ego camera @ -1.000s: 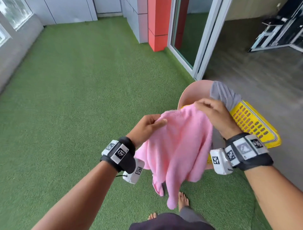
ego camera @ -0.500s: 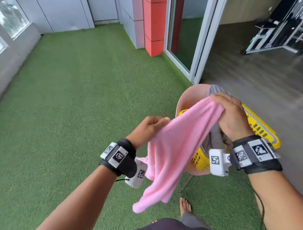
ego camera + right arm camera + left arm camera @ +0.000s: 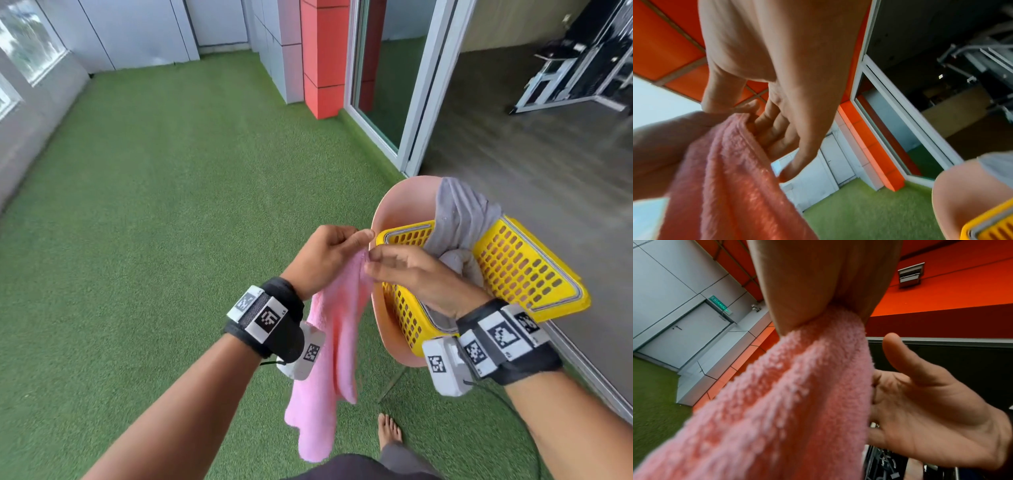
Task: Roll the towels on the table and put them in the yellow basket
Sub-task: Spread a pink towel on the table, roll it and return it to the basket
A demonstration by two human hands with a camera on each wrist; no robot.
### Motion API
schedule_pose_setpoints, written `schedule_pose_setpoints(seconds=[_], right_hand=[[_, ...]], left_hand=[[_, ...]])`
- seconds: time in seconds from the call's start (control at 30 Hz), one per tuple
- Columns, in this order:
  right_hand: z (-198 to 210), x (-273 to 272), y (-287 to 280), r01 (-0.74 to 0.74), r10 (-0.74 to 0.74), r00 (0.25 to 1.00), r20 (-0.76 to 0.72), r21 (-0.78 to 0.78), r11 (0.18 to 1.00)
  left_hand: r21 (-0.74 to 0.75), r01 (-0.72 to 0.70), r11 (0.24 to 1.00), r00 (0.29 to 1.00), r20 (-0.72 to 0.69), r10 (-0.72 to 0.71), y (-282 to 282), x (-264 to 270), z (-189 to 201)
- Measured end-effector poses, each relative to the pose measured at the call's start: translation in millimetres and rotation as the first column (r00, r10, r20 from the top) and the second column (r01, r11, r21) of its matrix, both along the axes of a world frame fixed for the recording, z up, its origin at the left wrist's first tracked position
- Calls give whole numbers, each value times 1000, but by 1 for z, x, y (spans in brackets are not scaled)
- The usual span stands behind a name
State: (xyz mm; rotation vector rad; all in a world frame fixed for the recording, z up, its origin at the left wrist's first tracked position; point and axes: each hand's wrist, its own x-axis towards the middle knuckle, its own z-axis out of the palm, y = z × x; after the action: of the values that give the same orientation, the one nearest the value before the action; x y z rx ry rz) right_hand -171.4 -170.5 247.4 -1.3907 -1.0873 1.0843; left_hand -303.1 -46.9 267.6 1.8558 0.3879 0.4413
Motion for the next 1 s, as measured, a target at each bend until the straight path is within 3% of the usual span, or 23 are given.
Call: schedule_pose_setpoints(seconds=[0.13, 0.23, 0.37, 0.43, 0.5, 0.57, 0.67, 0.77, 0.83, 0.9, 0.97, 1.0], right_hand=[[-4, -6, 1, 32, -31, 999, -45, 26, 999], [9, 7, 1, 178, -169, 983, -77, 135, 975], [13, 25, -2, 394, -330, 900, -286, 206, 896], [5, 10, -2, 285, -264, 950, -168, 116, 952], [-8, -13, -1, 90, -90, 995, -37, -1, 996], [-11, -26, 0, 70, -69, 997, 26, -22, 997], [1, -13, -2, 209, -192, 972, -135, 125, 970], [11, 3, -1, 375, -296, 896, -331, 206, 904], [8, -3, -1, 346, -298, 918, -261, 161, 924], [-1, -24, 0, 200, -199, 980, -25, 82, 976], [-5, -42, 0, 153, -164, 972, 166, 78, 985], [-1, -44, 0, 189, -212, 960, 182, 133, 973]], left_hand=[[-68, 58, 996, 998, -26, -60, -4, -3, -1], [-126, 87, 988, 995, -34, -92, -6, -15, -10], [-147, -11, 989, 1000, -17, 9, 3, -31, -18], [-137, -37, 990, 999, 8, 38, 5, -31, -13], [-133, -25, 991, 999, 22, 28, 5, -24, -6], [-143, 41, 989, 999, 28, -37, 1, -17, -2], [-191, 109, 975, 994, 29, -105, -3, -19, -3], [-176, 102, 979, 994, -9, -105, 1, -27, -6], [-147, 56, 988, 998, -6, -58, 6, -28, -4], [-117, 7, 993, 1000, 14, -5, 8, -24, 1], [-128, 25, 991, 999, 32, -21, 4, -18, 4], [-152, 43, 987, 999, 38, -38, 1, -16, 3]])
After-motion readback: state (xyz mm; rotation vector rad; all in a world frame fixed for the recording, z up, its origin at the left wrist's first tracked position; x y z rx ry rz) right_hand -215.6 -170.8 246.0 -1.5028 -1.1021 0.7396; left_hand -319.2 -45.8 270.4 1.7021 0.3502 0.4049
